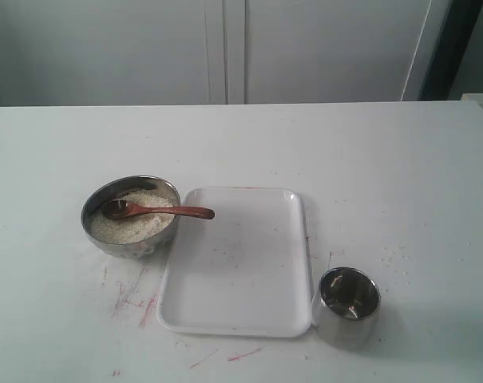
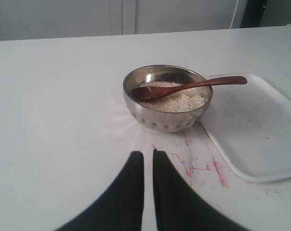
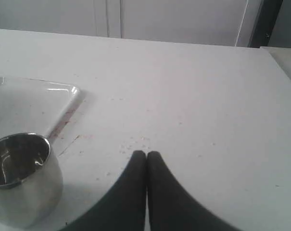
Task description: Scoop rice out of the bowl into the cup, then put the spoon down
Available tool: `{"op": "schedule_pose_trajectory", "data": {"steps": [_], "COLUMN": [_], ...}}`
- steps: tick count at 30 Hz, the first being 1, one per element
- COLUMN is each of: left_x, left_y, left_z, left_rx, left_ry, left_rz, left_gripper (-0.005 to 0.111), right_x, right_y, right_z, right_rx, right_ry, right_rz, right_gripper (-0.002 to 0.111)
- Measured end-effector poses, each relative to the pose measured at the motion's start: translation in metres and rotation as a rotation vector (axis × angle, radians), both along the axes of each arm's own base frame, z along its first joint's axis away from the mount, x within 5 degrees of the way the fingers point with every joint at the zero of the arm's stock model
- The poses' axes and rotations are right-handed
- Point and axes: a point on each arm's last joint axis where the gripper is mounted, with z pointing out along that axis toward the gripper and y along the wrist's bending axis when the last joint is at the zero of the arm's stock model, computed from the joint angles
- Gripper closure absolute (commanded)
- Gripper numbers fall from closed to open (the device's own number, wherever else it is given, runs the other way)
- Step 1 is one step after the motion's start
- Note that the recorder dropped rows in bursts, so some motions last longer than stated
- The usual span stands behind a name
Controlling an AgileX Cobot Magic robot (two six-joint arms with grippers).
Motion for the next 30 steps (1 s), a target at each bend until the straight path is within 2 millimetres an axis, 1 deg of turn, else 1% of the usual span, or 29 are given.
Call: {"op": "schedule_pose_trajectory", "data": {"steps": [6,13,16,19,21,22,26,28,30], "left_x": [0.0,0.0,0.0,0.0,0.0,0.0,0.0,0.0,0.0], "left_y": [0.0,0.0,0.0,0.0,0.0,0.0,0.0,0.0,0.0], "left_z": [0.0,0.0,0.0,0.0,0.0,0.0,0.0,0.0,0.0], "left_rx": [0.0,0.0,0.0,0.0,0.0,0.0,0.0,0.0,0.0], "left_ry": [0.0,0.0,0.0,0.0,0.0,0.0,0.0,0.0,0.0], "left_rz": [0.0,0.0,0.0,0.0,0.0,0.0,0.0,0.0,0.0], "left_gripper": [0.092,0.092,0.092,0.092,0.092,0.092,0.092,0.092,0.092], "right_x": [0.002,0.003,0.002,0.001,0.001,0.001,0.002,0.001,-0.003], "right_y": [0.001,0.002,0.002,0.003,0.003,0.003,0.002,0.001,0.001], "right_z": [0.009,0.029,0.036,0.04,0.039,0.037,0.025,0.029,0.042], "right_rx": [0.011,0.082,0.162,0.325,0.441,0.47,0.565,0.598,0.607], "right_ry": [-0.098,-0.318,-0.398,-0.432,-0.424,-0.403,-0.243,-0.203,-0.197], "right_rz": [0.005,0.015,0.019,0.021,0.016,0.009,-0.051,-0.069,-0.074], "right_gripper": [0.108,0.108,0.108,0.108,0.108,0.108,0.108,0.108,0.108]}}
